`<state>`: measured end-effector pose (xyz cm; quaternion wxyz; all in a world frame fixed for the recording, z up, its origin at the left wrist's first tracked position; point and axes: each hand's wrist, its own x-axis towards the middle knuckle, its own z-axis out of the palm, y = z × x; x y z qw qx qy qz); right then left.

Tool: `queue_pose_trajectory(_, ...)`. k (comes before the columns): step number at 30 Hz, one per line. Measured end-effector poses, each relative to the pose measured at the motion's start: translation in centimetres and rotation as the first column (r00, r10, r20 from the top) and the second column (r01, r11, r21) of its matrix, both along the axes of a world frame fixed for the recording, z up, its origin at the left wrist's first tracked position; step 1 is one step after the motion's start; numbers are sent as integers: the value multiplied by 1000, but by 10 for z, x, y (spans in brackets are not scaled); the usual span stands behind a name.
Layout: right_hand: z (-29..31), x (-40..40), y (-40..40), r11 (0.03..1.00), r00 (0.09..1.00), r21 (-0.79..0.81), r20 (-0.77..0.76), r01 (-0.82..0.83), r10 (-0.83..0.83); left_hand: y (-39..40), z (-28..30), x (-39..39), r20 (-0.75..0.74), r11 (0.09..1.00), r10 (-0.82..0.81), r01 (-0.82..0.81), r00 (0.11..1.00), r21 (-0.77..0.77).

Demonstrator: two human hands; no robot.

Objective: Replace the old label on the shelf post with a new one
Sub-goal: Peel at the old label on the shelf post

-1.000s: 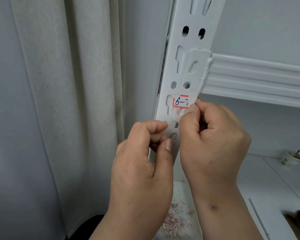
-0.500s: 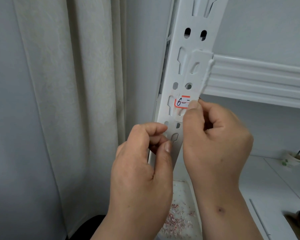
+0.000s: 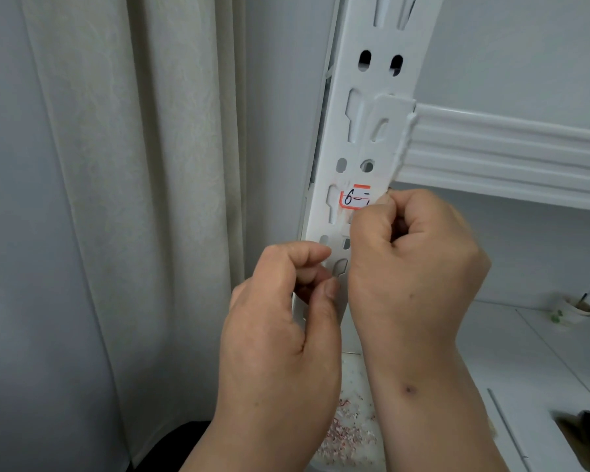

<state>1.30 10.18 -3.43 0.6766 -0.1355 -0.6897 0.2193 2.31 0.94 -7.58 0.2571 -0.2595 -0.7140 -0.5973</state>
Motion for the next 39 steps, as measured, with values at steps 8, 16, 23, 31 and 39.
queue_pose_trajectory(8, -6, 10, 2, 980, 982, -87, 46, -181, 186, -3, 3, 9, -12, 1000, -6, 6, 1000, 3)
queue_pose_trajectory(16, -6, 11, -3, 973, 980, -122, 21, -195, 198, -5, 3, 5, -14, 1000, 9, -9, 1000, -5)
queue_pose_trajectory(23, -9, 8, 8, 999, 997, 10, 67, -32, 31, -8, 1, -2, 17, 1000, -11, 11, 1000, 9)
queue_pose_trajectory(31, -16, 26, 1, 992, 992, -44, -53, -115, 113, -17, 5, -14, 9, 1000, -6, 5, 1000, 17)
queue_pose_trajectory(39, -27, 42, -18, 953, 952, -26, 41, -302, 303, -18, 19, -11, 122, 971, -212, 194, 970, 142)
